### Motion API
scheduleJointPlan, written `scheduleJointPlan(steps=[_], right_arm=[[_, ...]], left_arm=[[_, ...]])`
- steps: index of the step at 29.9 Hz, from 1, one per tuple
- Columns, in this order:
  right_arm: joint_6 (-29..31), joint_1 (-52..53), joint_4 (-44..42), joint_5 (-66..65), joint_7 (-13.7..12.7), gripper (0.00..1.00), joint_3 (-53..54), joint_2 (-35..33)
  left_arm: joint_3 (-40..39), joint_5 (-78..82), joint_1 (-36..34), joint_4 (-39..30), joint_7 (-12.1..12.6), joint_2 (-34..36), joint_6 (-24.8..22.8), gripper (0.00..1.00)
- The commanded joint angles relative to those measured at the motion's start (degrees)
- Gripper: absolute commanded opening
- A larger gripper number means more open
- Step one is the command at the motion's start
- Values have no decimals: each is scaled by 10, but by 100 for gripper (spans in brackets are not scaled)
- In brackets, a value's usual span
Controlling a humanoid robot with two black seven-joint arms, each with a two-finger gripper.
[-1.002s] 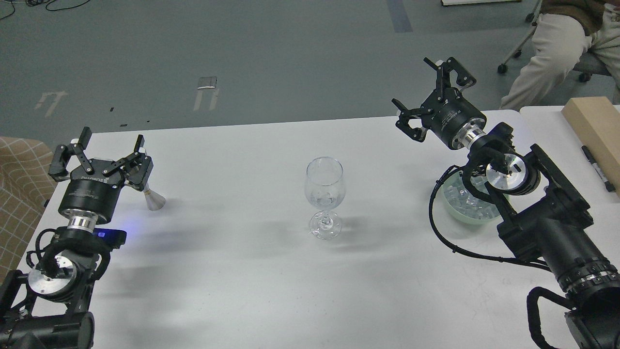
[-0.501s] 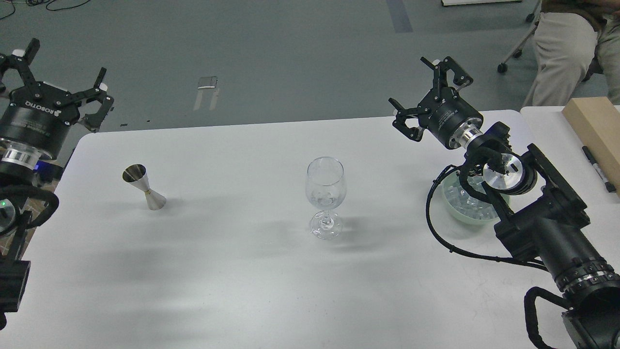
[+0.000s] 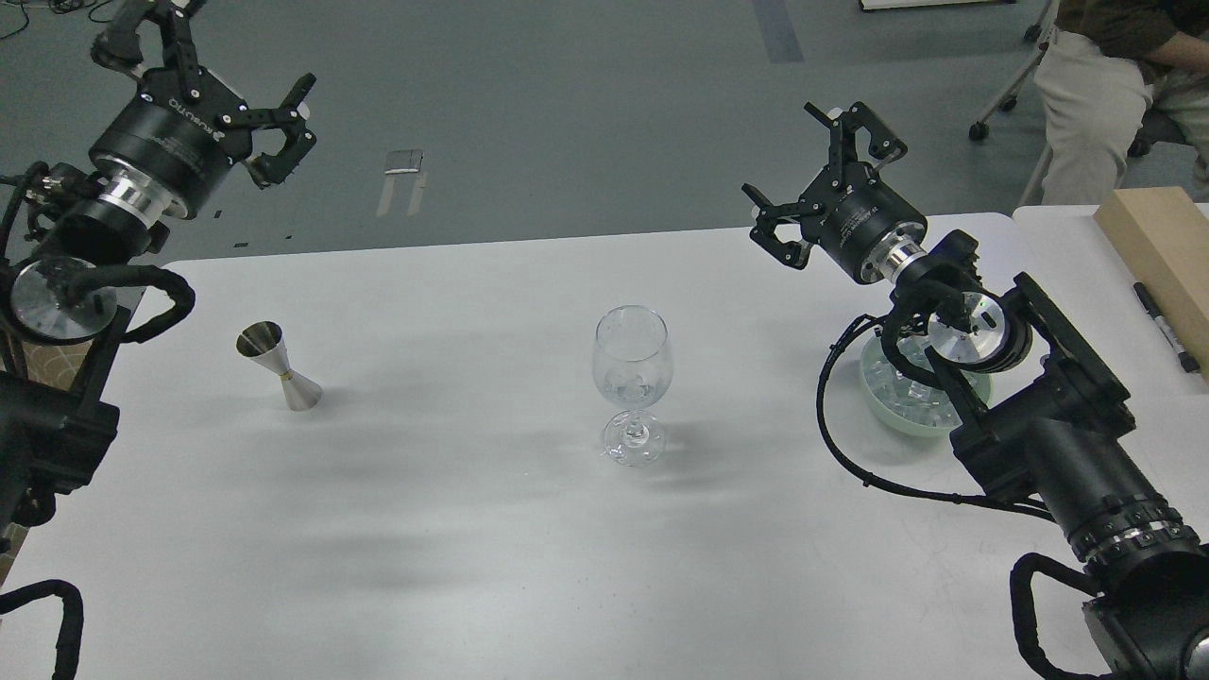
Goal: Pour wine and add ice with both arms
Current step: 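Raise the open left gripper up away from the metal cup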
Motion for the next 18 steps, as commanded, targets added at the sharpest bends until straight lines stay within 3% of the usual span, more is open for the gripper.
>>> scheduleJointPlan(steps=[1, 5, 18], right_arm=[[0, 1, 0, 0, 0, 100, 0, -1], [0, 2, 0, 0, 0, 100, 0, -2], [10, 21, 2, 1, 0, 100, -25, -35]], left_arm=[[8, 1, -3, 40, 0, -20, -4, 97], [8, 1, -1, 68, 1, -35, -8, 97], [5, 0, 3, 69, 0, -42, -28, 97]])
